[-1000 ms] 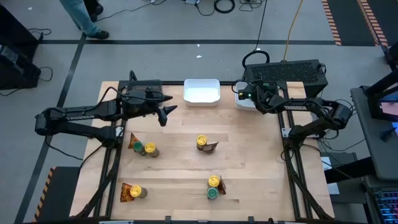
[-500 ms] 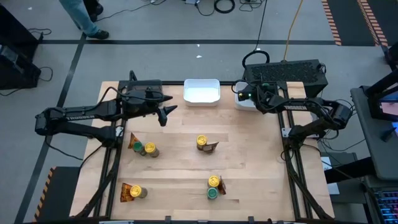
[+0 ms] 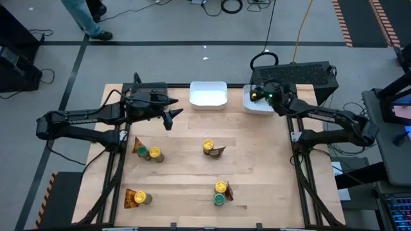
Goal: Sort spices by type
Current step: Put the top green seasoning bottle into the right white bin
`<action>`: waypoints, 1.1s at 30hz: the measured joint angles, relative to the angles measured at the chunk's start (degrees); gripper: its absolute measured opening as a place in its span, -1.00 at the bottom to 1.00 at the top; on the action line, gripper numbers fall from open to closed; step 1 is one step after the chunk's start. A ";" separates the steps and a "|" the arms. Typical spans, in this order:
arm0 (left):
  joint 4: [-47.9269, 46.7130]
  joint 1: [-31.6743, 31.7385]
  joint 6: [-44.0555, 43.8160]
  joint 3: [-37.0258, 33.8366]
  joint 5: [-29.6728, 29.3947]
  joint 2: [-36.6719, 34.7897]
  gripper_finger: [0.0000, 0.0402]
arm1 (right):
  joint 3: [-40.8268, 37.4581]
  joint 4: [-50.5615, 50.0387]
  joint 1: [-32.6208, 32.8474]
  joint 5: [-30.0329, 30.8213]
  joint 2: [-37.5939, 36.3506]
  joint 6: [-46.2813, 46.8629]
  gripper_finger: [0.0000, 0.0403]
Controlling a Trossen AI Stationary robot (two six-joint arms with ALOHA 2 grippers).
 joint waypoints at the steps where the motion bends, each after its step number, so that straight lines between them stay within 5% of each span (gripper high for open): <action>1: 0.00 0.00 0.00 0.00 0.00 0.00 0.21 | 0.00 0.09 0.34 -0.51 -1.49 -0.38 0.34; 11: 0.11 0.00 0.05 0.00 0.00 0.00 0.21 | 5.56 -4.76 6.30 -10.87 -5.82 -2.36 0.34; 24: 0.17 -0.74 -0.04 -0.01 2.29 0.00 0.21 | 24.81 -13.15 21.94 -36.58 1.08 -15.47 0.34; 33: -0.17 -3.19 0.00 0.00 2.67 0.00 0.21 | 40.44 -22.39 32.26 -39.89 10.08 -17.78 0.34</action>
